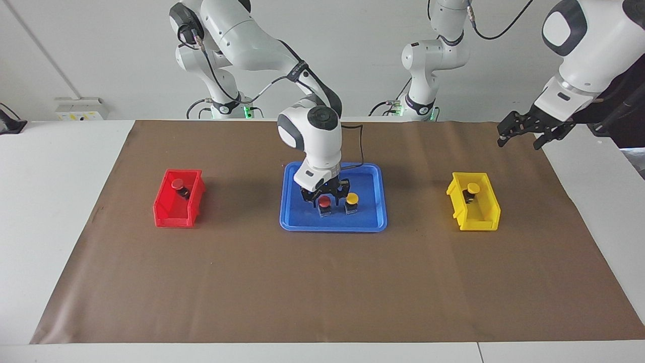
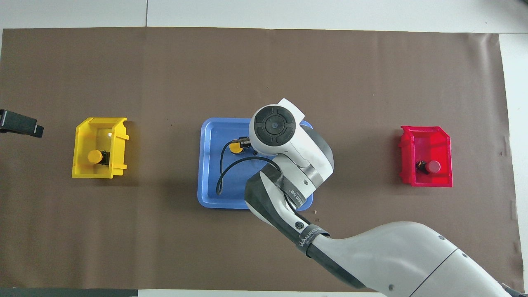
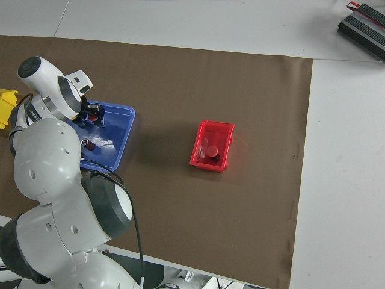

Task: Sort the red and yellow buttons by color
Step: 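Carry the red button to the red bin while the left gripper reaches yellow, then grasp the second yellow button with the left gripper while the right gripper drops red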

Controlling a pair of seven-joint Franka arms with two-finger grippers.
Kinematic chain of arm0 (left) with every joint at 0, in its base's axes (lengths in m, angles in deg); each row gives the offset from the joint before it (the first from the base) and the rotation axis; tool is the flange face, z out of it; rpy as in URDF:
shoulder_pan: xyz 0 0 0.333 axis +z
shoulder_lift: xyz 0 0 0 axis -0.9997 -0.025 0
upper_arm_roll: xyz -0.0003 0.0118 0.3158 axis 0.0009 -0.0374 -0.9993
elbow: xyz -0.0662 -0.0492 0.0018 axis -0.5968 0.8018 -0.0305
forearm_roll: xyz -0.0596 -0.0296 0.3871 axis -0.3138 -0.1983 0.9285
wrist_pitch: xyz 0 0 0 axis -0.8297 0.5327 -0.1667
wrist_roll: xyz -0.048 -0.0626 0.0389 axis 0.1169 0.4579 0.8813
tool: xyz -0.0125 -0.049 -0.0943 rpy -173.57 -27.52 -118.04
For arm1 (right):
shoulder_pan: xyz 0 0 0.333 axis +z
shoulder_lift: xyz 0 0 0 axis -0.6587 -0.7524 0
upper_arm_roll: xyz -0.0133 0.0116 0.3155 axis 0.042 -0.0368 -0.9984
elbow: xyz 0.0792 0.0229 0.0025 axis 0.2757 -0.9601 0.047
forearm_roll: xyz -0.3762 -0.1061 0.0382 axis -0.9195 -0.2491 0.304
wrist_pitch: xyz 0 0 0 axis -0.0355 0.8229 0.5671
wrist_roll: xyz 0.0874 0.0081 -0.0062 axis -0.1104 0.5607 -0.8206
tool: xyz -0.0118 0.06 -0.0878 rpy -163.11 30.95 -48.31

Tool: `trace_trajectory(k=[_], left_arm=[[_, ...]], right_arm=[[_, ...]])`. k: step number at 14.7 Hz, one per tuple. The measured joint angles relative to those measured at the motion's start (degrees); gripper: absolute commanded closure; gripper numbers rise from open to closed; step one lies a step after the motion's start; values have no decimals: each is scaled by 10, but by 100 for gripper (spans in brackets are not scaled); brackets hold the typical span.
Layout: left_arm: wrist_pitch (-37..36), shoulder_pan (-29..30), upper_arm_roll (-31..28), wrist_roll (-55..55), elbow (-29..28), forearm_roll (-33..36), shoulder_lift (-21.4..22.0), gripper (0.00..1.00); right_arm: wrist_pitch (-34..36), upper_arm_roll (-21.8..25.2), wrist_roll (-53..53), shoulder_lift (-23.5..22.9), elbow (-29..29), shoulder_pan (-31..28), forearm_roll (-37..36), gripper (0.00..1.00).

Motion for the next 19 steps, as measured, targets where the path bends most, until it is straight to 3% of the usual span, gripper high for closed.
trace_trajectory(k=[1,3,5,9,14,19], left_arm=[[-1,-1,4,0,4,0,0,0],[20,-2,10,1,-12,0,1,0],[98,-8,13,25,-75,0,9,0],[251,-120,17,200,-189,0,-5,0],[368,-270,21,420,-200,1,-101,0],[390,-343,20,525,-185,1,-143,0]], right_arm=[[0,1,0,1,0,-1,0,83],[5,2,0,4,5,-5,0,83],[55,2,-4,10,35,-11,-2,83],[168,3,-147,73,57,-96,7,83],[210,4,-454,208,-60,-293,87,82],[151,4,-578,225,-130,-385,90,82]])
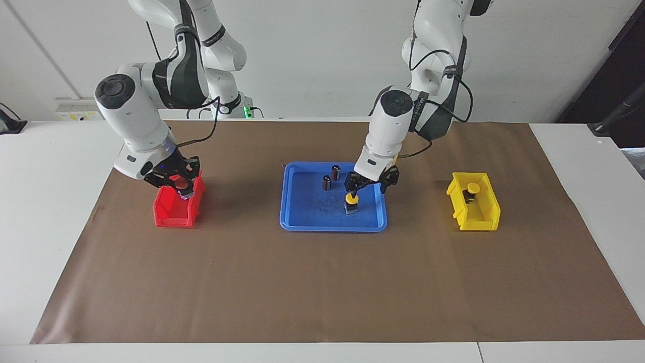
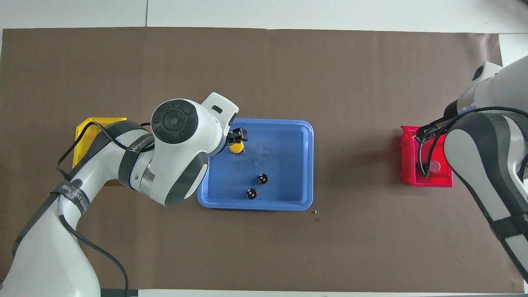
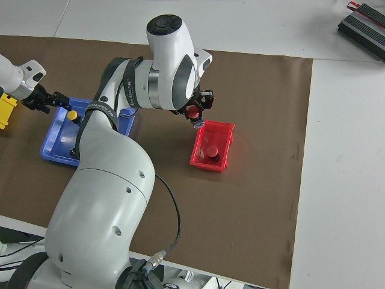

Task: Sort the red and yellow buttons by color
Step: 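Grasp the second yellow button with the left gripper while the right gripper drops red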

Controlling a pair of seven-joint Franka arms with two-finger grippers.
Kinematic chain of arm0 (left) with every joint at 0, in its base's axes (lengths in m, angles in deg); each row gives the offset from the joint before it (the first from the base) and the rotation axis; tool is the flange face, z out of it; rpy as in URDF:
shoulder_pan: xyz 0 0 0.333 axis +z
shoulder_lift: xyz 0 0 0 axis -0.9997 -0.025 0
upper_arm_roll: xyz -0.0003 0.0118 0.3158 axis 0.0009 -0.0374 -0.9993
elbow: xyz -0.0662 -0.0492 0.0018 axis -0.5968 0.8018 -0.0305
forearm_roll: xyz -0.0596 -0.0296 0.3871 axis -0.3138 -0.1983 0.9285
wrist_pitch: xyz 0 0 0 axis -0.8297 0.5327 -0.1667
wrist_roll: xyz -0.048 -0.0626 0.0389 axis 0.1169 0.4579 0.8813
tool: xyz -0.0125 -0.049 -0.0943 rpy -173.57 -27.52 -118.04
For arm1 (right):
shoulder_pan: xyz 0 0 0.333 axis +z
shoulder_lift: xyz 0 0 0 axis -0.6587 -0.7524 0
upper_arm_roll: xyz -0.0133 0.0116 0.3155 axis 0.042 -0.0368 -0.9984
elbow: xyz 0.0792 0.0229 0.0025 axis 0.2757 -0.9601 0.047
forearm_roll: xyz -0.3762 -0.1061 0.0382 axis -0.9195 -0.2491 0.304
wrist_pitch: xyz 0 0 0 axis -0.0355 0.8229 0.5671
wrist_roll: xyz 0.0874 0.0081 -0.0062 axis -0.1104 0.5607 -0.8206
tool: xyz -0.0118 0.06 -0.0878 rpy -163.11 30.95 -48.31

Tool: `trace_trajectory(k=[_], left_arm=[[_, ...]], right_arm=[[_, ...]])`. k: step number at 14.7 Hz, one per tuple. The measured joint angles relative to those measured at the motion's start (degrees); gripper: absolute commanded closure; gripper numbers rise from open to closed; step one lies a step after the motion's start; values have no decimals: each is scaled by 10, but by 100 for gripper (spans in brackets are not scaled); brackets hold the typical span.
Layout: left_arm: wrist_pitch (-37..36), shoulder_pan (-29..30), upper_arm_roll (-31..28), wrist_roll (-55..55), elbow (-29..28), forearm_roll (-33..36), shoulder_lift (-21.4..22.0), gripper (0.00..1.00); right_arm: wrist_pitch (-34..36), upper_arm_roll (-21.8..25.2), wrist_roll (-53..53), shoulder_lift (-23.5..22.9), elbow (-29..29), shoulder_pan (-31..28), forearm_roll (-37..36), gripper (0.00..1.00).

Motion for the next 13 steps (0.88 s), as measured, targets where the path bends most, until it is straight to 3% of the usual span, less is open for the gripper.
trace_trajectory(k=[4,7,10,11,13], left_arm=[[9,-27,0,24,6,0,-28,10],[21,-27,-4,25,14,0,-45,18],[23,-27,-7,25,21,1,-52,31],[23,-27,-8,25,22,1,-52,39],[23,-27,-9,25,23,1,-52,77]], right_arm=[[-83,0,-35,14,-67,-22,0,82],[-103,0,-47,25,-95,-32,1,82],[-142,0,-55,27,-122,-44,19,82],[-164,0,-55,27,-136,-45,21,82],[-192,0,-55,27,-159,-45,22,82]])
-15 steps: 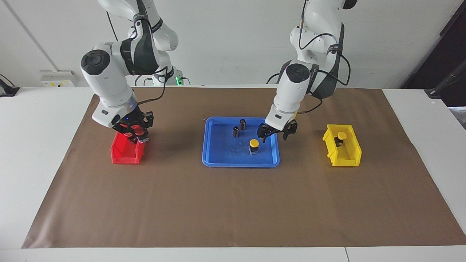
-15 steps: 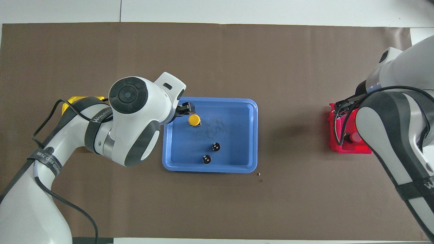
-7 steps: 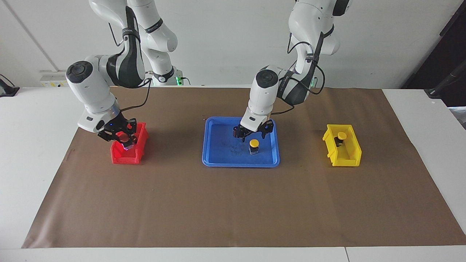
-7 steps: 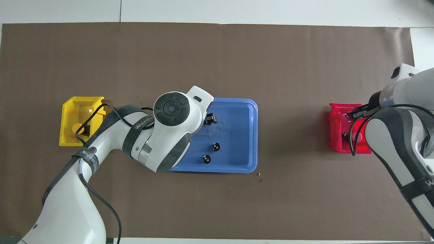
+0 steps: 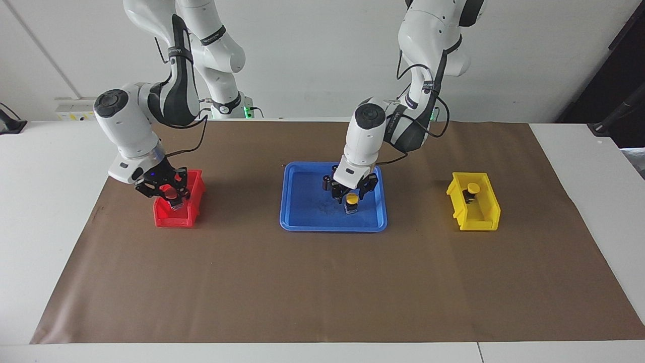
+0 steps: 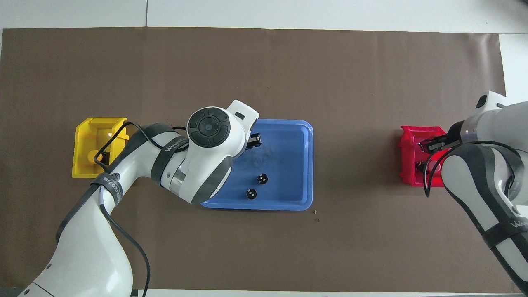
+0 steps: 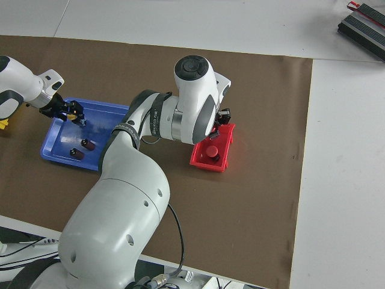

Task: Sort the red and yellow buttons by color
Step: 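Grasp the second yellow button with the left gripper while the right gripper drops red, then carry the yellow button into the yellow bin and open the left gripper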

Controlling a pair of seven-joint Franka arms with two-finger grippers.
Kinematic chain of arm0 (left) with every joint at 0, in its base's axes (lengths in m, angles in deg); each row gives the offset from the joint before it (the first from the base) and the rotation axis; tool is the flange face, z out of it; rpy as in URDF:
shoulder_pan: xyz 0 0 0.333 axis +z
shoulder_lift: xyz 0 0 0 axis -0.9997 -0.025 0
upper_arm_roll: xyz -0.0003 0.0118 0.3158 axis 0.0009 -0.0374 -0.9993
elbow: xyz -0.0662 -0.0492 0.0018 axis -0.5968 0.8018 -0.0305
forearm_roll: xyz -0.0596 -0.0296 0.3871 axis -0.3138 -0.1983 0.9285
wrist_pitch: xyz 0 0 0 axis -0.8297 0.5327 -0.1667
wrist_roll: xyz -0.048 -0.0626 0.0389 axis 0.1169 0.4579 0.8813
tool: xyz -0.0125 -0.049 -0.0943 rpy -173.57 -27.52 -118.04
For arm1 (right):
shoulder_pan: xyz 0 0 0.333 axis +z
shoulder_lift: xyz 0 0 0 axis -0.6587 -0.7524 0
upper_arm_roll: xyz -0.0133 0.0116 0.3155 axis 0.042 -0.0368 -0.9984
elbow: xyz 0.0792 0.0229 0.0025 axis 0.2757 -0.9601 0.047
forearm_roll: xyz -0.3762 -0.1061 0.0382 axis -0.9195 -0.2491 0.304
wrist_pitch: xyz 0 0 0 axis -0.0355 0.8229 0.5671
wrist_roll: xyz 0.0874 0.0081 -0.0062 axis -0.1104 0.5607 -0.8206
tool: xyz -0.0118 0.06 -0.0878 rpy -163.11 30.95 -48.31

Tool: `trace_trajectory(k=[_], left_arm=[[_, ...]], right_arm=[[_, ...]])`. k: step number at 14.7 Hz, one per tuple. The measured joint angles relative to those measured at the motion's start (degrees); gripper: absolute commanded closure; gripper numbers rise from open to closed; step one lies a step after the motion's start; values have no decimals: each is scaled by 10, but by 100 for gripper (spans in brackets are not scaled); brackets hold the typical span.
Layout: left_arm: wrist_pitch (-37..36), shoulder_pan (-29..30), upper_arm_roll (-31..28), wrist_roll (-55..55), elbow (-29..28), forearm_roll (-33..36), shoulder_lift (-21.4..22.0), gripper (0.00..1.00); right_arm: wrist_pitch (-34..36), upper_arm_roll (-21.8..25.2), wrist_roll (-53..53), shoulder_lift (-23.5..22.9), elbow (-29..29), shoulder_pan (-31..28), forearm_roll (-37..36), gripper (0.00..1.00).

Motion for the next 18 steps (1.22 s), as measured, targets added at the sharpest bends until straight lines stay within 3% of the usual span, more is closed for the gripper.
trace_trajectory(k=[1,6,8,12,15,18], left_arm=[[0,0,-1,0,0,0,0,97],[-7,3,-4,1,11,0,-1,99],[-63,20,-8,2,58,0,1,99],[-234,129,-12,-157,151,-14,46,99],[-270,251,-16,-349,150,-25,71,99],[-263,334,-17,-469,136,-29,69,99]], right_arm=[[-10,0,0,0,-7,0,3,82],[-41,0,0,0,-30,0,8,80],[-60,0,0,0,-42,0,8,77],[-70,0,0,1,-54,0,8,61],[-71,0,-11,3,-55,-1,8,58],[-71,0,-15,3,-56,-4,8,47]])
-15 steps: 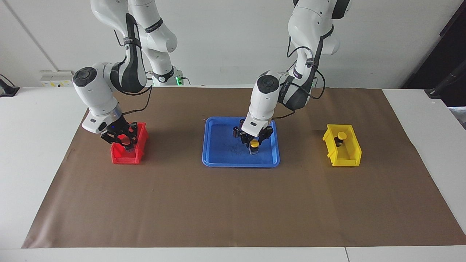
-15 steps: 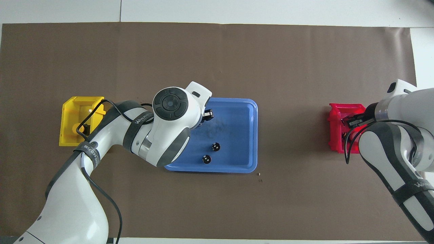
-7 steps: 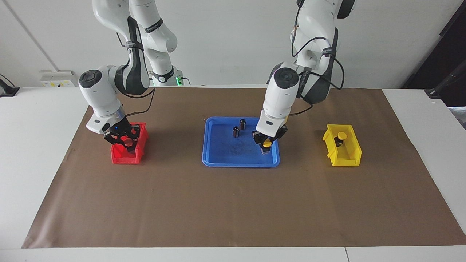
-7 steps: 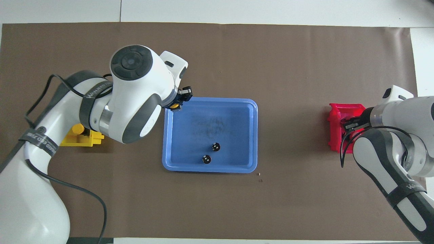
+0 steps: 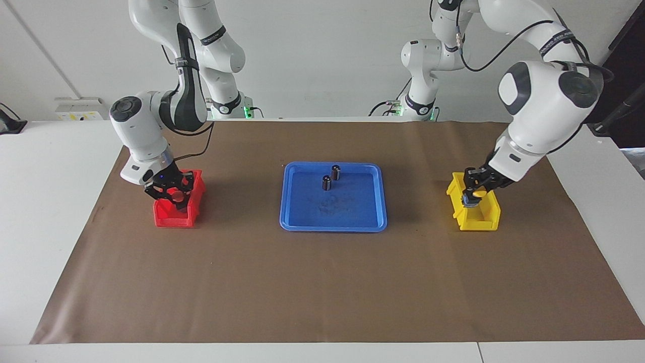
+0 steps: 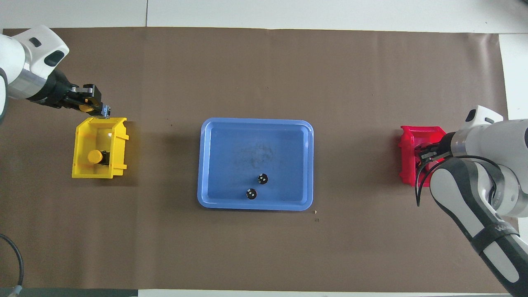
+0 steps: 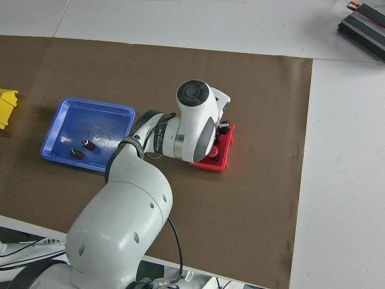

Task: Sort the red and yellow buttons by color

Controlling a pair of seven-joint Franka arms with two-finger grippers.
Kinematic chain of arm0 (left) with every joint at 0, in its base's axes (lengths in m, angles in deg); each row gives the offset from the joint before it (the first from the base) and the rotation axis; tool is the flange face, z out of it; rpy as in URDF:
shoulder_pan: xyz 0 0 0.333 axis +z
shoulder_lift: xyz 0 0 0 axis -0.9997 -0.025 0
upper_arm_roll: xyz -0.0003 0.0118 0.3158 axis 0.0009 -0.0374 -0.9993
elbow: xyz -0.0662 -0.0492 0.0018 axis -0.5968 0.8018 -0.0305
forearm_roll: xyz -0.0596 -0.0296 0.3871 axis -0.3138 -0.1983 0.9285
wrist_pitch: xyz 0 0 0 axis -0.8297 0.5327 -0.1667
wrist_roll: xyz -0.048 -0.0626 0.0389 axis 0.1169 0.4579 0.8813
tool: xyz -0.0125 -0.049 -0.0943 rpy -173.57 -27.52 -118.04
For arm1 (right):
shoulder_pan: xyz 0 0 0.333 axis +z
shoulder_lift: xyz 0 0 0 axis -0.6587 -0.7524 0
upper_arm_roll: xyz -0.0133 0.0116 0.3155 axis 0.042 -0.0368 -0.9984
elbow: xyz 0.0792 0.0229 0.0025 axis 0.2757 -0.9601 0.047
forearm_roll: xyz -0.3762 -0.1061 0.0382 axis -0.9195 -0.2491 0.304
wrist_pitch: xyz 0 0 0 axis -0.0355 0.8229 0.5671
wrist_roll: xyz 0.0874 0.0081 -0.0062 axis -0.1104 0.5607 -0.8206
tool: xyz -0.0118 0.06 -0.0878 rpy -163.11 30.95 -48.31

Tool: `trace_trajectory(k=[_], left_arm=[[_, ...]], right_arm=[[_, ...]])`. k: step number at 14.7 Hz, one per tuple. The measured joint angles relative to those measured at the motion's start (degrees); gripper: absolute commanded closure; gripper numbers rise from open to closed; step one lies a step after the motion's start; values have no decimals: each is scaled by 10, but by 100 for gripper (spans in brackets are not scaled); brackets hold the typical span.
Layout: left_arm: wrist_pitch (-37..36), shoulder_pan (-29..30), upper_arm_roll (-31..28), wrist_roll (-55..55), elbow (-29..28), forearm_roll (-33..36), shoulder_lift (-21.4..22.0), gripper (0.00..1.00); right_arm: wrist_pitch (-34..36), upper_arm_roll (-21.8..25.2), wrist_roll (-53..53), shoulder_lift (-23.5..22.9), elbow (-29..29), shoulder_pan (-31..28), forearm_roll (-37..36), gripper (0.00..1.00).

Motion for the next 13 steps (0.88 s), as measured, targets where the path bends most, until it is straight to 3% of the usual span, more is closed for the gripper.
trace_trajectory(k=[2,5,9,13], left_arm=[[43,11,1,-14,-38,0,3,99],[146,12,2,-13,-143,0,20,99],[186,23,0,-14,-201,0,39,99],[224,24,1,-14,-239,0,44,99]], right_arm=[[1,0,-5,0,0,0,0,40],[8,1,-10,2,1,-2,0,30],[79,1,-10,8,40,-6,0,0],[220,1,3,19,146,-7,1,0]])
